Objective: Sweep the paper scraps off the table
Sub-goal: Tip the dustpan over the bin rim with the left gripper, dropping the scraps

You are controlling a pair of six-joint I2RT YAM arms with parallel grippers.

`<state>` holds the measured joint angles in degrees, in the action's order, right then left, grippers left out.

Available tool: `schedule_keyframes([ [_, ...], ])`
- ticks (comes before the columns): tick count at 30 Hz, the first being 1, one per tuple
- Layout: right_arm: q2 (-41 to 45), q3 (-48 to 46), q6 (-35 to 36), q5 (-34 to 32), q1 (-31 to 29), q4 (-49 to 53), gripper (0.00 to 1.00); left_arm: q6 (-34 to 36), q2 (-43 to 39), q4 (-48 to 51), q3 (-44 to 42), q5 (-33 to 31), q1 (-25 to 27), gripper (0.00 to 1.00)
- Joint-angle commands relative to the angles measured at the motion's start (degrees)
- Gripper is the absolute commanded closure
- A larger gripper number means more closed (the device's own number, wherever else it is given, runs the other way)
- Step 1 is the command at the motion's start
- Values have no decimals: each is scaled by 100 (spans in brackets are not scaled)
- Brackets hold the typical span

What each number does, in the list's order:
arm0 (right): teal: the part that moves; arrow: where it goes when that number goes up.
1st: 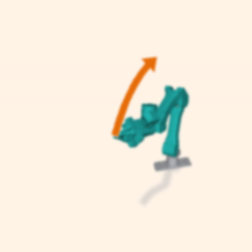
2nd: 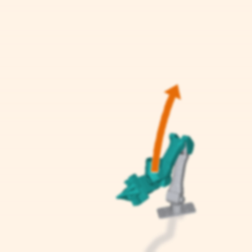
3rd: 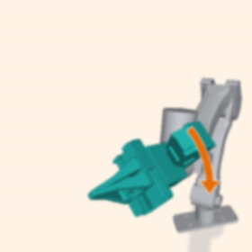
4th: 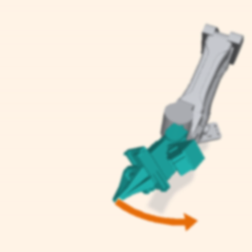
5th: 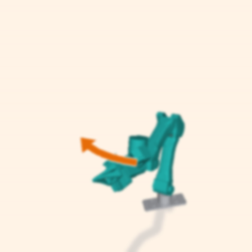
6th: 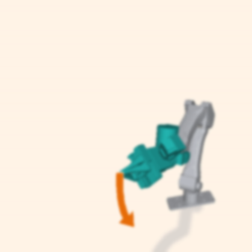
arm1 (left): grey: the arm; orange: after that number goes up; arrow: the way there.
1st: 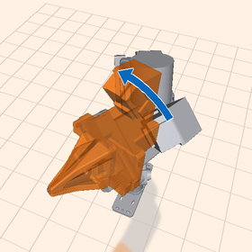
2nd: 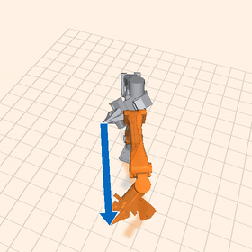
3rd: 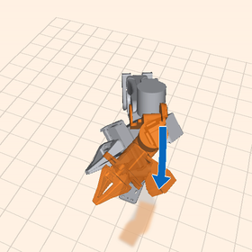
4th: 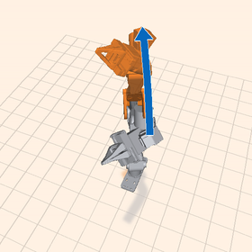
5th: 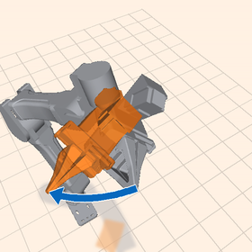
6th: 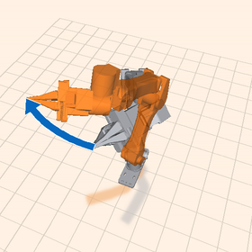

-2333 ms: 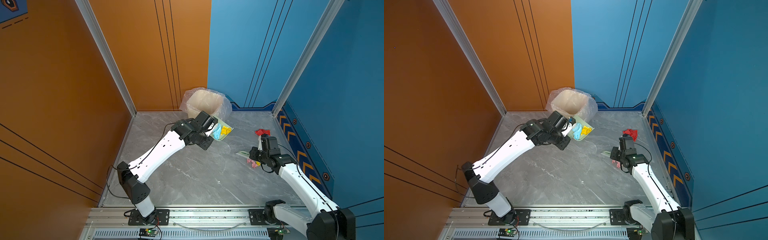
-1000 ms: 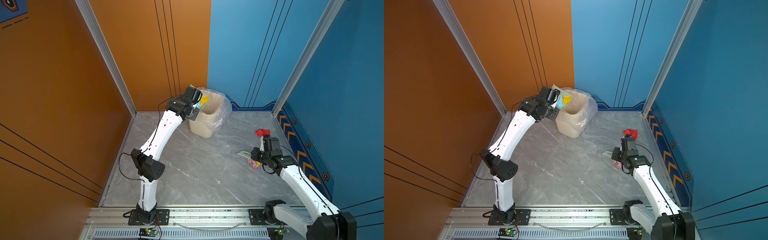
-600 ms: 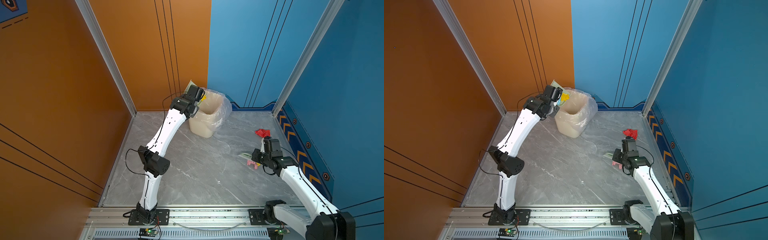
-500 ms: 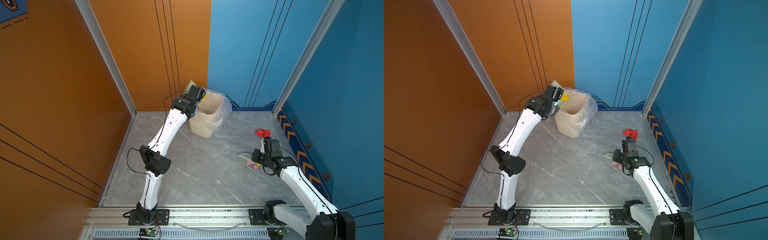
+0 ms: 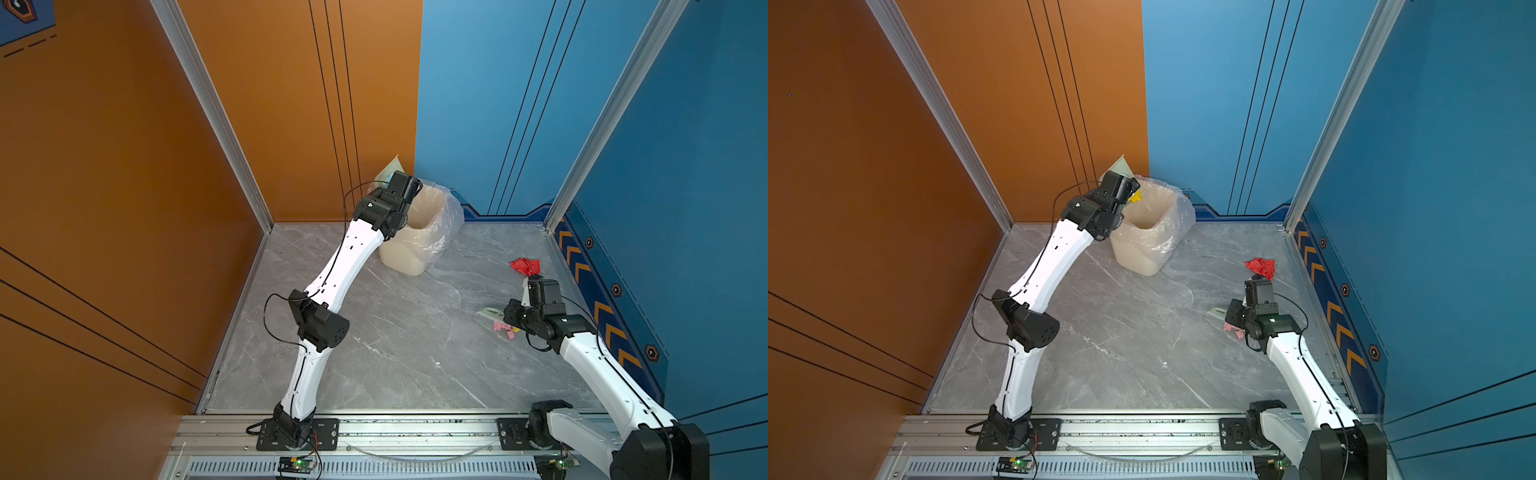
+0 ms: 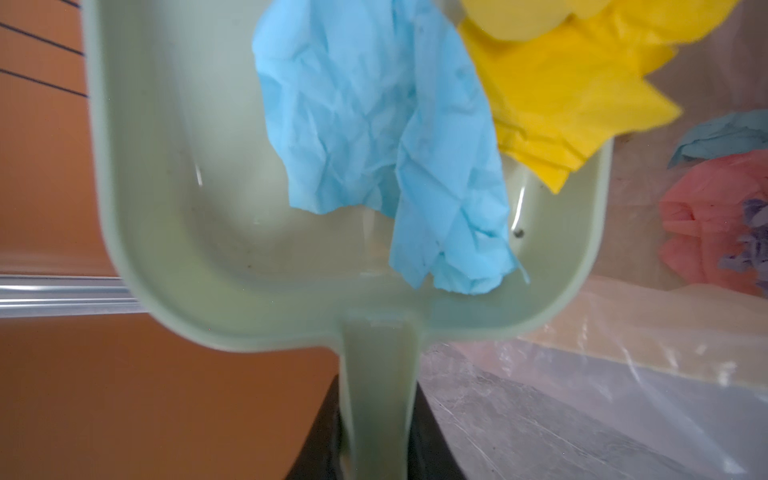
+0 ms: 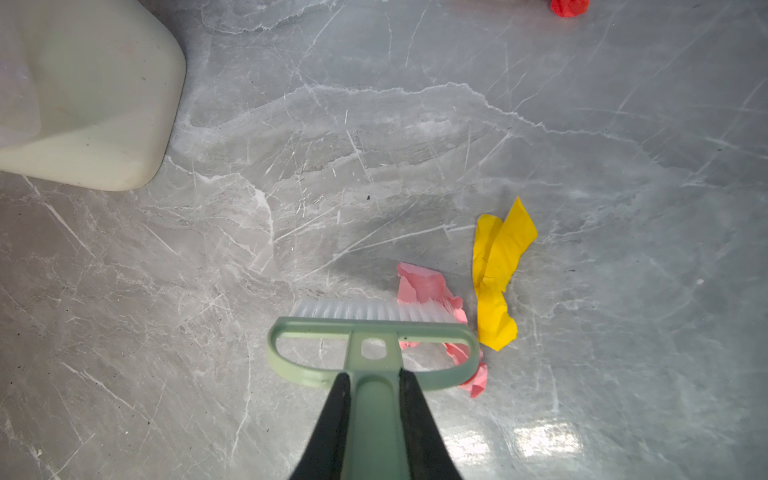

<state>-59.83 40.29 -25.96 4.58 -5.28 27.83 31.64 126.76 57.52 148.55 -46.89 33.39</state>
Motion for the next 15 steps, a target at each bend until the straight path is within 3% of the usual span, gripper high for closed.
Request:
schedule_keyframes([
  [1, 28, -82, -25, 97, 53, -120, 100, 479, 156, -274, 124, -297, 45, 100],
  [15, 33, -112, 44, 208, 124, -156, 100, 2276, 191, -1029, -197, -906, 106, 100],
])
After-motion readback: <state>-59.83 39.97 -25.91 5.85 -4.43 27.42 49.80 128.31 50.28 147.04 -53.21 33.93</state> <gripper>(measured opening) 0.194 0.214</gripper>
